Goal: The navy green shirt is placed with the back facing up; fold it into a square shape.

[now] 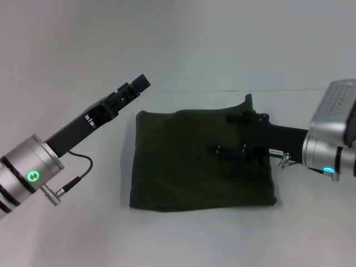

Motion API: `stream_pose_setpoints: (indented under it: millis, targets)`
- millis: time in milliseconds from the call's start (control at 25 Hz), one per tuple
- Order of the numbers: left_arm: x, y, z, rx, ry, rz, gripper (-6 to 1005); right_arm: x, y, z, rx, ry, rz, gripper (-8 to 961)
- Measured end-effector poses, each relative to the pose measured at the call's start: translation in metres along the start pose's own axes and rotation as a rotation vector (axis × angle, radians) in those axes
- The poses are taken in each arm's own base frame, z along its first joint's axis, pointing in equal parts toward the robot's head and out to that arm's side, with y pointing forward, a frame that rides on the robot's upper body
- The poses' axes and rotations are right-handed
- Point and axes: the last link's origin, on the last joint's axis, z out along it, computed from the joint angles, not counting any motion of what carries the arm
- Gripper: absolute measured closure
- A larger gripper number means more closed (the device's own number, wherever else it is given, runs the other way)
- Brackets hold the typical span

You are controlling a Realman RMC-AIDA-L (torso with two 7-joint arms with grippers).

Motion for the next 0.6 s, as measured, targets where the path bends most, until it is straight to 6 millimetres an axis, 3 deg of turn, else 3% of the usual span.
stream_pose_setpoints:
  millis: [280, 600]
  targets:
    - [0.0, 0.0, -0.001, -0.001, 0.003, 0.001, 107, 0.03, -0.012, 0.005, 0.14, 0.167, 0.004, 11]
    - [0.001, 0.002, 0.0, -0.013, 0.002, 0.001, 107, 0.044, -0.037, -0.01, 0.328, 0.214, 0.03, 11]
